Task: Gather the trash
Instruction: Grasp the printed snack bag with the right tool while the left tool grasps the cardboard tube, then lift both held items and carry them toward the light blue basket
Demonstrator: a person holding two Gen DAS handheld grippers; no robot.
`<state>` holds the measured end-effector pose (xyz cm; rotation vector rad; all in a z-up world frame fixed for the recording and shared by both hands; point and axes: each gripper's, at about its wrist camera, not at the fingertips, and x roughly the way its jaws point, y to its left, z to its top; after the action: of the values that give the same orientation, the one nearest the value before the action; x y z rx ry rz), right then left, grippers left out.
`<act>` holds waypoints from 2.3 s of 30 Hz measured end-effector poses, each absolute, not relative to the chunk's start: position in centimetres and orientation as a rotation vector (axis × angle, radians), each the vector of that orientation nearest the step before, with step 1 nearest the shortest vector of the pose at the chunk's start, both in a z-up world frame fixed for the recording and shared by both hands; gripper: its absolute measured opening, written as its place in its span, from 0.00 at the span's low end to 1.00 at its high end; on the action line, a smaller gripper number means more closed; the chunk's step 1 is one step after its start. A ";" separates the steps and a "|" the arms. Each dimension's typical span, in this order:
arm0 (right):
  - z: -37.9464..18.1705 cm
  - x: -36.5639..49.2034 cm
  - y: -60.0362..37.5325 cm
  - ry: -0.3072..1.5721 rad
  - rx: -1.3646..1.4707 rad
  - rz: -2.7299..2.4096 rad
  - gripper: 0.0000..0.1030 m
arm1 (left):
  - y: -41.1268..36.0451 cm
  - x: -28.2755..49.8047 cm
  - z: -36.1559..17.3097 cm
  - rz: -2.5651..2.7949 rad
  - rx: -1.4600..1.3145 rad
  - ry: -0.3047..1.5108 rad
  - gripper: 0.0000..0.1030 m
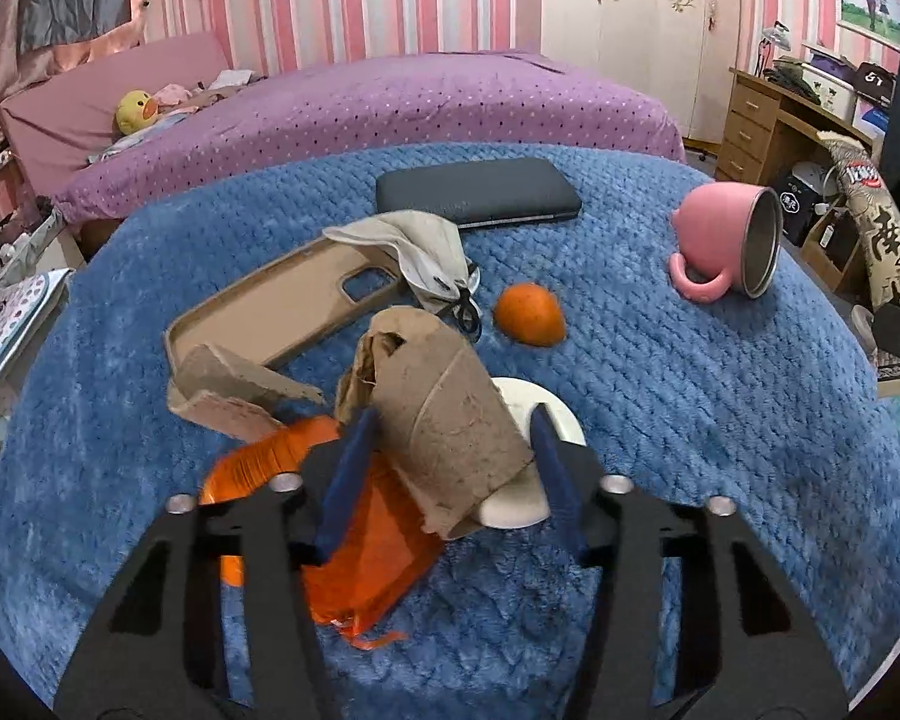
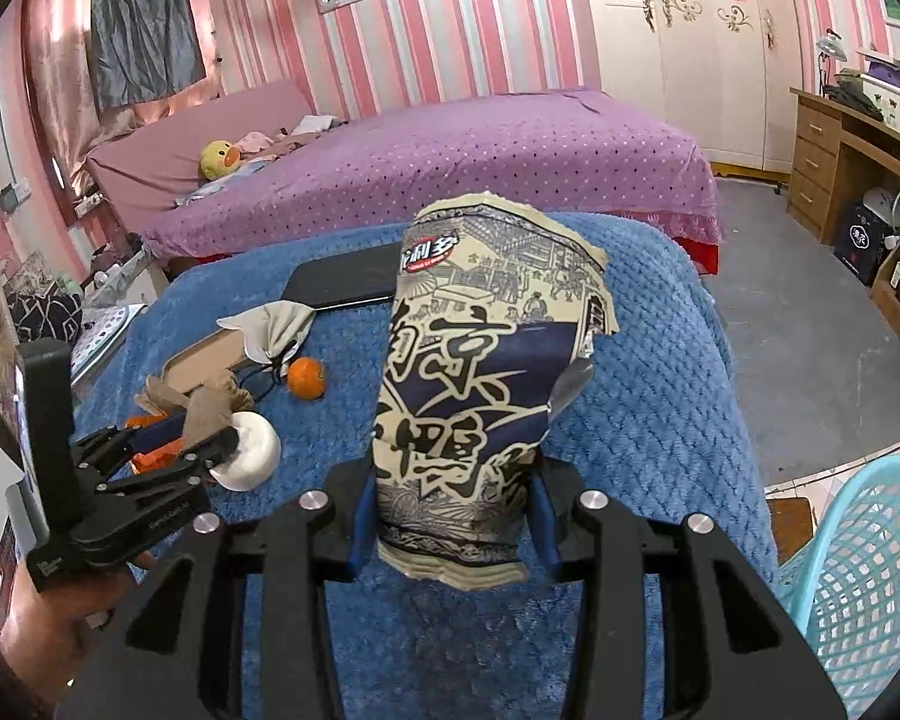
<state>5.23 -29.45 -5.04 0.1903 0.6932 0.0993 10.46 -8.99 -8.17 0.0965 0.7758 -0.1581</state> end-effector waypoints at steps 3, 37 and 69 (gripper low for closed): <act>-4.9 4.9 -29.6 0.686 0.194 0.097 0.40 | -7.9 9.8 -6.9 -0.199 0.044 0.773 0.39; -3.9 3.5 -28.3 0.658 0.162 0.120 0.40 | -6.9 4.1 -0.5 -0.255 0.108 0.574 0.33; 2.2 -4.1 -36.2 0.466 0.169 -0.075 0.40 | -9.9 1.5 1.6 -0.327 0.060 0.499 0.33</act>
<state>-4.14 -36.19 2.15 0.1687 0.4656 -0.0750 1.48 -9.90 1.56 0.0605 0.4992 -0.3271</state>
